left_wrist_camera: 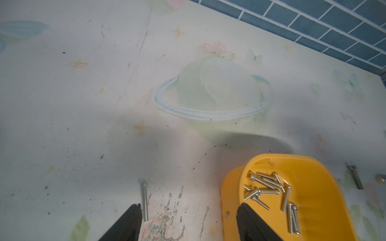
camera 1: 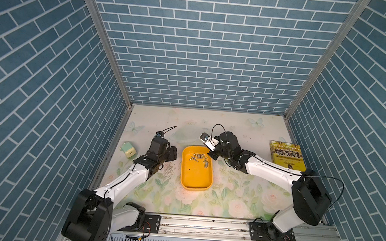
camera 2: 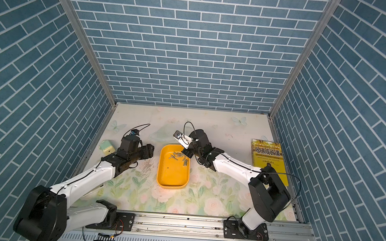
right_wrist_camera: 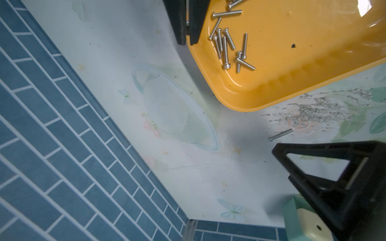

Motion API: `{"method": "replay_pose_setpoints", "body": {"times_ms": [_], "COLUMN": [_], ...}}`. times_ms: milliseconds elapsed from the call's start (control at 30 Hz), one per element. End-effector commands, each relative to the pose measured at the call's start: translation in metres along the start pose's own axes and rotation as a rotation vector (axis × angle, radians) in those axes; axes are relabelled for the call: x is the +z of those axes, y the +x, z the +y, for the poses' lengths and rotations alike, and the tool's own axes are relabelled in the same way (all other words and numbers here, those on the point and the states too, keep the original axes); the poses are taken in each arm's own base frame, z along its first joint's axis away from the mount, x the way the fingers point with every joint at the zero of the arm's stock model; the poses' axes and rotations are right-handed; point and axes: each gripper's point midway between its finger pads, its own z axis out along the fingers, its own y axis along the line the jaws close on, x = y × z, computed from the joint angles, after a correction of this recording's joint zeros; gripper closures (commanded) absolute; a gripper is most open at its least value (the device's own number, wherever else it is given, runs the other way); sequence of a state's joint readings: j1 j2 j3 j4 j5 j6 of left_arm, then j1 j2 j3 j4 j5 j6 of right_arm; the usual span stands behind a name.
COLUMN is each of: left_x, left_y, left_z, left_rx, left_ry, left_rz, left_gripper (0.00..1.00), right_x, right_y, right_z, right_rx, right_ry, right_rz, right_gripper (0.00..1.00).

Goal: Take out the screws from the storage box
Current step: Place the screw at the center of the board.

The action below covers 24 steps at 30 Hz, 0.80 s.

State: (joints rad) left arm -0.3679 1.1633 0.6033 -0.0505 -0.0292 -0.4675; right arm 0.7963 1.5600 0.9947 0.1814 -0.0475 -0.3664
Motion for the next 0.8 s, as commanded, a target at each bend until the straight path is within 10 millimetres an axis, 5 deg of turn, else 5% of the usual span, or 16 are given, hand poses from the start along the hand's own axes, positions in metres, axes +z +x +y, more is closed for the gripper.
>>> {"method": "replay_pose_setpoints", "body": {"times_ms": [0,300,600,767], "left_x": [-0.008,-0.005,0.008,0.016], "left_y": [-0.004,0.016,0.045,0.053], "left_z": [-0.025,-0.093,-0.135,-0.137], "left_rx": [0.084,0.278,0.351,0.368], "left_ry": [0.06,0.145,0.253,0.236], "left_rz": [-0.035,0.034,0.185,0.221], "left_gripper": [0.24,0.27,0.29,0.32], "right_x": [-0.008,-0.015,-0.003,-0.005], "right_y": [0.015,0.092,0.138,0.155], "right_z": [-0.023,-0.041,-0.037,-0.039], "right_rx": [0.126,0.31,0.371,0.405], "right_ry": [0.095,0.214,0.254,0.286], "right_rz": [-0.002,0.116,0.242,0.279], "right_gripper": [1.0,1.0,1.0,1.0]}}
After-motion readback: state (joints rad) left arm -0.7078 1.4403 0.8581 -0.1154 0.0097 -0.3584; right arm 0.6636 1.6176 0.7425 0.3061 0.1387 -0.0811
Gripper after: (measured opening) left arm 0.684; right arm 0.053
